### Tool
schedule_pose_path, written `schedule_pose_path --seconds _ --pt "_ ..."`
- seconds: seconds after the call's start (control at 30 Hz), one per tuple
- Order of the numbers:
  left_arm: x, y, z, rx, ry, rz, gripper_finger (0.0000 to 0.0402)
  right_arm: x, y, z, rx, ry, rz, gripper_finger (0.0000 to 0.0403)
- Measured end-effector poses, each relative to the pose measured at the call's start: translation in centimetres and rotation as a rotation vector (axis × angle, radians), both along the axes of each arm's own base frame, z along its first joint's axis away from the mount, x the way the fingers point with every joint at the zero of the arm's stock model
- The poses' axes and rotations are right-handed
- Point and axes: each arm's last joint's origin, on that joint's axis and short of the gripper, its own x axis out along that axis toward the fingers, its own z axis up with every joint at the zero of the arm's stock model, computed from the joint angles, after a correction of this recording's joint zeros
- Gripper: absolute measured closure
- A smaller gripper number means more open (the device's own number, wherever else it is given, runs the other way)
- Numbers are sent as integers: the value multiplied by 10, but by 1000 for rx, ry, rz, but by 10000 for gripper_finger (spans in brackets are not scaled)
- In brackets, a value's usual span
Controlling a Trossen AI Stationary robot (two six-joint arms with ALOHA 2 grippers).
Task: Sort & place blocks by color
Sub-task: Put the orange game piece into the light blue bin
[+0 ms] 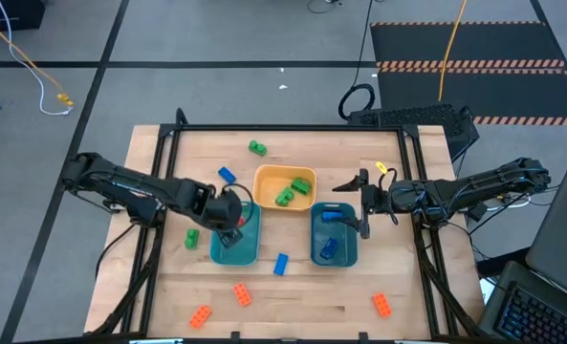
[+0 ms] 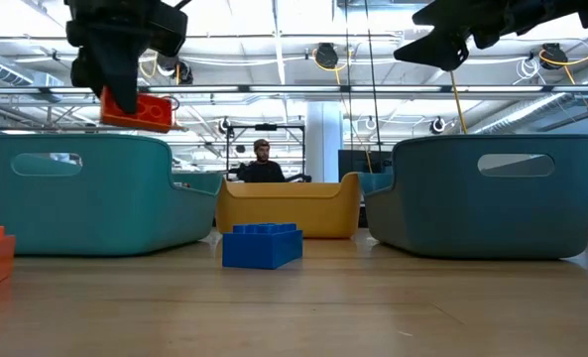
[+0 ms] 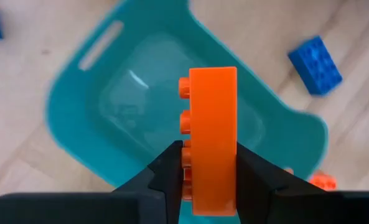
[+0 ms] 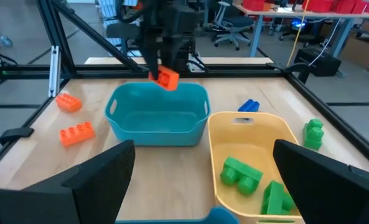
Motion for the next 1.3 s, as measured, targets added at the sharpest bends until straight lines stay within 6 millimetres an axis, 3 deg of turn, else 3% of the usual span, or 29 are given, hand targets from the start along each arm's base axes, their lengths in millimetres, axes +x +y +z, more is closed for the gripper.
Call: schedule_pose_path --seconds 0.17,0.43,0.63,0.77,1.0,1.13,1.3 --pt "4 -3 -3 -18 -4 -33 260 -1 2 -2 29 18 4 26" --pt "7 2 -2 -24 -26 -18 163 -2 4 -9 42 37 14 26" --pt "13 -6 2 -187 -77 -49 114 -2 4 -8 40 30 15 26" --pt "19 -27 9 -307 -181 -146 115 -1 4 -6 11 3 24 26" --pt "19 -69 19 -339 -352 -294 151 0 4 1 -52 -64 35 26" --pt "13 -89 16 -286 -368 -313 169 1 4 5 -70 -102 39 26" --pt "22 -117 0 -294 -398 -354 186 1 4 6 -75 -114 40 26"
